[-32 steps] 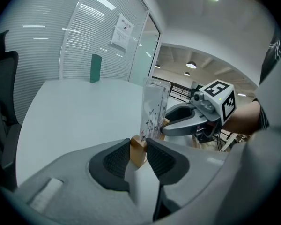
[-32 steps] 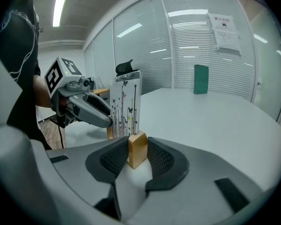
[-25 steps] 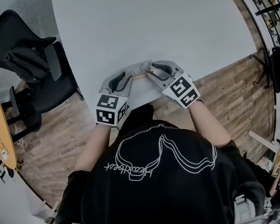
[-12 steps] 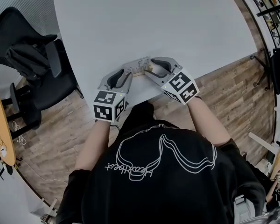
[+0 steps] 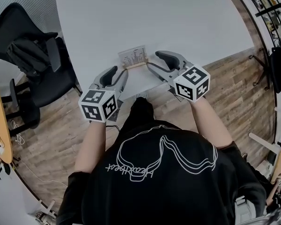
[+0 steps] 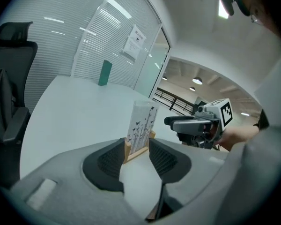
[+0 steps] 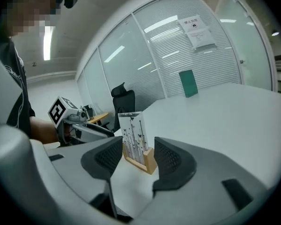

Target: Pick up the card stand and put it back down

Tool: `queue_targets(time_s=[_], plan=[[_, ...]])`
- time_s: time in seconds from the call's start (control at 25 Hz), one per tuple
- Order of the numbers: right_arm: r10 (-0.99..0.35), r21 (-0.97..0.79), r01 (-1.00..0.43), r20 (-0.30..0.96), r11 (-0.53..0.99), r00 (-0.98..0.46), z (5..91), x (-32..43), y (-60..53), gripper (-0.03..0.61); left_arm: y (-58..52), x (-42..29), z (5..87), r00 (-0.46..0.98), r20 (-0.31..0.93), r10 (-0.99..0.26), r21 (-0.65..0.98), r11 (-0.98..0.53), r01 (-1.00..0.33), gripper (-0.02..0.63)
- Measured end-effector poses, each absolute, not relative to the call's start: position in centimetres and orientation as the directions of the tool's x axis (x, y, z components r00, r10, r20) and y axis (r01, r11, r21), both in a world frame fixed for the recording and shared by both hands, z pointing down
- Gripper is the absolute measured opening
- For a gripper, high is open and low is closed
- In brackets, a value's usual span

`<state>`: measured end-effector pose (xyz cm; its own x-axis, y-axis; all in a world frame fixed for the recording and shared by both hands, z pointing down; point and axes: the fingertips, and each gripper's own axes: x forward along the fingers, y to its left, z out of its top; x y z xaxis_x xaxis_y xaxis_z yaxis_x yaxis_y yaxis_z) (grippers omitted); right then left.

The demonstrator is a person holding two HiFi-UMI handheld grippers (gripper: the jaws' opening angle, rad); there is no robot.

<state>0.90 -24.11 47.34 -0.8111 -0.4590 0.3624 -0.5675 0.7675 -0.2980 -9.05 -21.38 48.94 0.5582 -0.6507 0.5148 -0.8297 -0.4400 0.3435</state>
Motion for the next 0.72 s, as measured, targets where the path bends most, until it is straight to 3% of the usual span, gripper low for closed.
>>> queue_targets(time_s=[0.32, 0.52, 0.72], plan=[[-0.467, -0.311, -0.513, 0.214, 0.8, -0.858, 40.2, 1.6, -18.6, 0.103, -16.5, -8.1, 42.8, 0.59, 0.377, -0.714, 0.414, -0.439, -0.797, 0.149], [-0.44, -0.279, -0.463, 0.146, 0.841, -0.886, 36.4, 1.8, -13.8, 0.024, -12.7, -6.4, 38.5, 0.636, 0.262, -0.726, 0.457, -0.487, -0.744, 0.089], [-0.4, -0.215, -0.422, 0.14, 0.881, -0.906, 33.5, 1.8, -9.9, 0.009, -8.9, -4.2, 33.6, 0.696, 0.185, -0.693, 0.388, -0.599, -0.7, 0.035]])
